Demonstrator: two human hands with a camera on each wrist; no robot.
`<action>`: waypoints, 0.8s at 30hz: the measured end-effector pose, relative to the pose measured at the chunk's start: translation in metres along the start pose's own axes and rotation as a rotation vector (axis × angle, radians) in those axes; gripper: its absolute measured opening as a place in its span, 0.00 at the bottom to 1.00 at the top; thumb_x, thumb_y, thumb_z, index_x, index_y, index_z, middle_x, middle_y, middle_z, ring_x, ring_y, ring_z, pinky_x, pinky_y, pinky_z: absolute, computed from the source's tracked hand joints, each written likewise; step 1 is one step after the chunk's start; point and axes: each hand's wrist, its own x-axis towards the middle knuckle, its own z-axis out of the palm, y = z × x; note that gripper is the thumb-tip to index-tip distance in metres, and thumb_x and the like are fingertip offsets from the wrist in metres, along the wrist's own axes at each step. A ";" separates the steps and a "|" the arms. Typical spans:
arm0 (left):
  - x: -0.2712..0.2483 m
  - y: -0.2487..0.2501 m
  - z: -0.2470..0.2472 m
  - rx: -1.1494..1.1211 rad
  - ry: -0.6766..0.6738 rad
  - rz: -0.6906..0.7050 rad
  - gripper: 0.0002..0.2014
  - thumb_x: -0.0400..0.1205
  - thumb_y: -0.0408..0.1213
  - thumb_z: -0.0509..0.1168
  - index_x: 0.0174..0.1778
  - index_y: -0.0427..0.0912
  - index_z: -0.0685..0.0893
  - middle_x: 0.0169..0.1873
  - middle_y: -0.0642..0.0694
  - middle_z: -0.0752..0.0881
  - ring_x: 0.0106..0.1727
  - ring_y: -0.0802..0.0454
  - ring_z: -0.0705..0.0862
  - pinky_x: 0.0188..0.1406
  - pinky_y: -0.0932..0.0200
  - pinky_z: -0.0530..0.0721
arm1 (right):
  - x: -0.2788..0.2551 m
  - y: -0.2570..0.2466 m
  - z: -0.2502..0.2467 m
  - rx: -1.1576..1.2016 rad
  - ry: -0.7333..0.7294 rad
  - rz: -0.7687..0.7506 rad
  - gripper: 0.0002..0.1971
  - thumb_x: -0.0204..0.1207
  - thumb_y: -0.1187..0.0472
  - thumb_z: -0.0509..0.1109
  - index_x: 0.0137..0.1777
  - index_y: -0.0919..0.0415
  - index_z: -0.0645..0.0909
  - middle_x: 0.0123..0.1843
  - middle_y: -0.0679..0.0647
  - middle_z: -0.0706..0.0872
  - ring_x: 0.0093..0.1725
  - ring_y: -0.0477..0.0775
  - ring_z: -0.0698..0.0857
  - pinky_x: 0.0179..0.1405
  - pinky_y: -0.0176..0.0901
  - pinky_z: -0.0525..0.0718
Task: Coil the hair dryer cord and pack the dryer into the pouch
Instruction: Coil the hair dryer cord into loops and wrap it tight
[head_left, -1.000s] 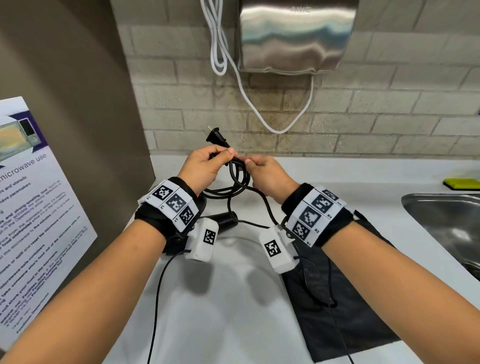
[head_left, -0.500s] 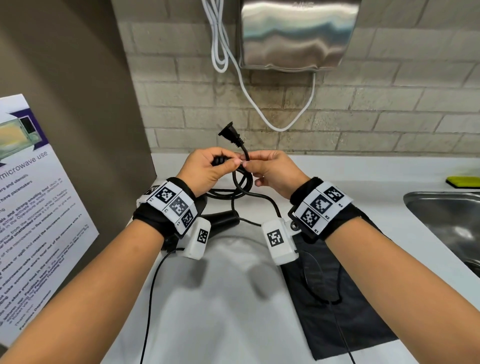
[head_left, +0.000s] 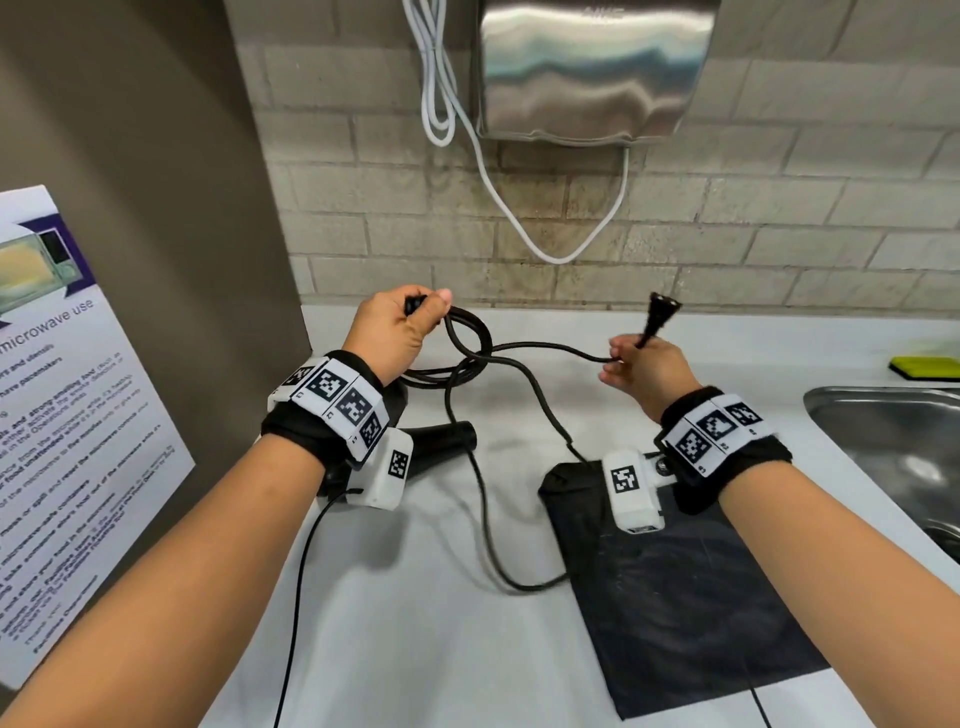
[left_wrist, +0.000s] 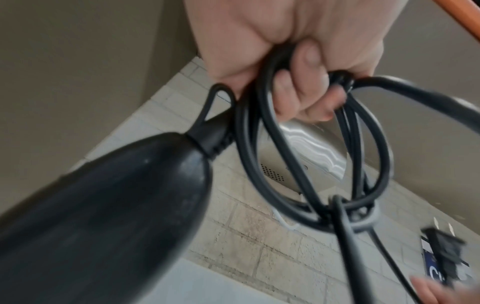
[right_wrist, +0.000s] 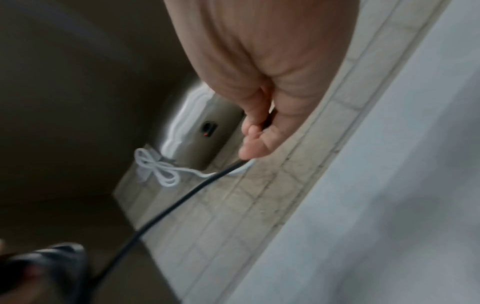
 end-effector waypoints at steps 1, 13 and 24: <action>0.002 -0.002 -0.001 -0.005 0.019 -0.004 0.13 0.83 0.40 0.61 0.31 0.49 0.77 0.25 0.50 0.76 0.23 0.66 0.73 0.31 0.75 0.70 | 0.006 0.006 -0.013 -0.072 0.049 0.028 0.15 0.80 0.76 0.53 0.35 0.64 0.73 0.33 0.58 0.74 0.16 0.45 0.78 0.23 0.37 0.84; 0.003 -0.006 0.002 -0.156 0.045 -0.065 0.13 0.85 0.39 0.59 0.33 0.46 0.76 0.16 0.55 0.75 0.13 0.63 0.65 0.17 0.71 0.66 | 0.002 0.043 -0.037 -1.352 -0.156 0.246 0.16 0.78 0.63 0.63 0.61 0.70 0.79 0.61 0.65 0.84 0.47 0.57 0.86 0.38 0.34 0.81; -0.001 0.005 0.005 -0.211 0.015 -0.162 0.15 0.85 0.39 0.58 0.31 0.42 0.74 0.15 0.57 0.71 0.11 0.63 0.60 0.12 0.71 0.59 | -0.016 0.028 0.073 -0.747 -0.699 -0.541 0.15 0.80 0.74 0.58 0.64 0.67 0.76 0.49 0.51 0.81 0.48 0.40 0.80 0.56 0.25 0.73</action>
